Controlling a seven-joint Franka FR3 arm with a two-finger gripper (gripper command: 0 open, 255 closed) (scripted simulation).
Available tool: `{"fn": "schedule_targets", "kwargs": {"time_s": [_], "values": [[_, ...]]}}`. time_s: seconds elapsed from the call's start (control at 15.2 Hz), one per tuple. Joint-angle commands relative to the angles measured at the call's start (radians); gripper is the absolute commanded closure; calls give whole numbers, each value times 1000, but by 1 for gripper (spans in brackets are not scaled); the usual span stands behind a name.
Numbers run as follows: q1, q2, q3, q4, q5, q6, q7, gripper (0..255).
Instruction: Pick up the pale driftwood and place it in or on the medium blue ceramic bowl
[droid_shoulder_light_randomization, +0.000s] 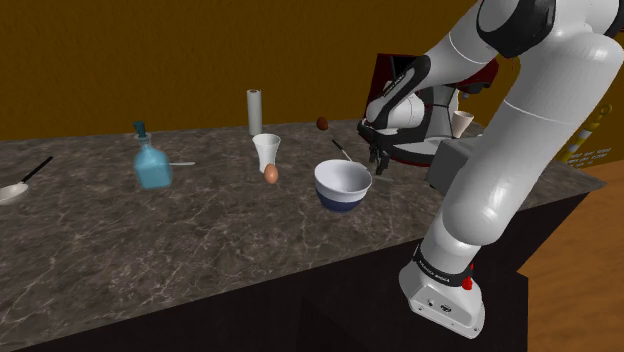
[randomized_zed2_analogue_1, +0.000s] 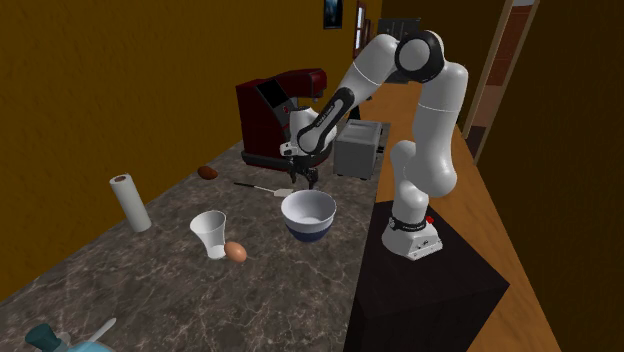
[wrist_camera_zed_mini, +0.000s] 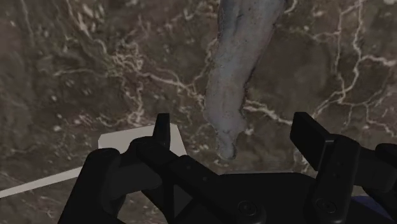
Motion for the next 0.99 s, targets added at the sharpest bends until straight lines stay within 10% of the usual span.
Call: {"fn": "schedule_targets", "kwargs": {"time_s": [0.0,0.33,0.86,0.92], "values": [[8,17,0,-8,26,19,-29,0],[20,124,9,-15,172,103,-134,0],[17,123,11,-15,171,103,-133,0],[17,123,11,-15,171,103,-133,255]]}}
